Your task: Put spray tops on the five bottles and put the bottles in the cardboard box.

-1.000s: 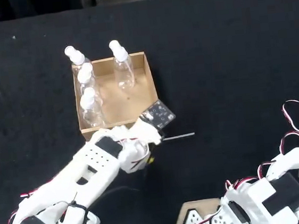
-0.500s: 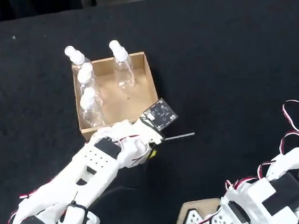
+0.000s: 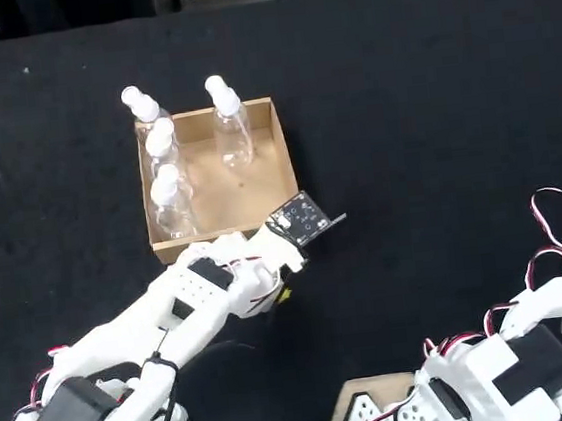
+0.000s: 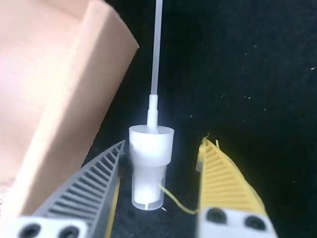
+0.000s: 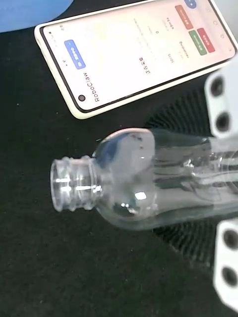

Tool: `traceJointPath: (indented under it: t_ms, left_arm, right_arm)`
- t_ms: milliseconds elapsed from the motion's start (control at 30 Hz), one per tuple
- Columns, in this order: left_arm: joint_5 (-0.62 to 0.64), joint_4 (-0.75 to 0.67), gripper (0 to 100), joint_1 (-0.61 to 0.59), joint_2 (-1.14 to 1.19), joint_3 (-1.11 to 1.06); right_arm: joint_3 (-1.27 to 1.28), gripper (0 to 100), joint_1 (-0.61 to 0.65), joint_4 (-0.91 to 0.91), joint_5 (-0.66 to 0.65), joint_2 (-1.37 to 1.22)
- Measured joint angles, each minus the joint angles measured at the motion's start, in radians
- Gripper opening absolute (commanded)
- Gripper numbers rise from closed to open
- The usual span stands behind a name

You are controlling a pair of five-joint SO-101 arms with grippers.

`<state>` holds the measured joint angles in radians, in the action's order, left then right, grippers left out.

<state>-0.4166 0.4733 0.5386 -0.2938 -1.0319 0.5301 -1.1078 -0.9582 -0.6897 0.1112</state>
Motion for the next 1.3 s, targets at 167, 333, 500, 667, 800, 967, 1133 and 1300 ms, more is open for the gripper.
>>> traceJointPath:
  t_ms: [167, 333, 500, 667, 800, 967, 1133, 1300]
  left_arm:
    - [0.000, -0.003, 21, 0.000, 0.005, 0.002]
    - [0.000, 0.020, 20, 0.003, 0.005, 0.011]
    - [0.000, 0.069, 5, 0.040, 0.014, 0.038]
    - [0.000, 0.077, 4, 0.101, 0.015, 0.031]
    - [0.000, 0.120, 5, 0.138, 0.015, 0.046]
    - [-0.002, 0.304, 5, 0.173, 0.011, 0.089]
    - [0.000, 0.474, 4, 0.146, -0.018, 0.114]
    - [-0.011, 0.657, 4, 0.123, -0.204, 0.173]
  right_arm:
    - [0.000, 1.0, 0.000, 0.000, 0.000, 0.000]
    - [0.000, 1.0, 0.000, 0.000, 0.000, 0.000]
    - [0.000, 1.0, 0.000, 0.000, 0.000, 0.000]
    - [0.000, 1.0, 0.000, 0.000, 0.000, 0.000]
    - [0.000, 1.0, 0.000, 0.000, 0.000, 0.000]
    - [0.000, 1.0, 0.000, 0.000, 0.000, 0.000]
    - [0.015, 1.0, 0.000, 0.000, 0.000, -0.002]
    - [0.018, 1.0, 0.000, 0.000, 0.029, -0.002]
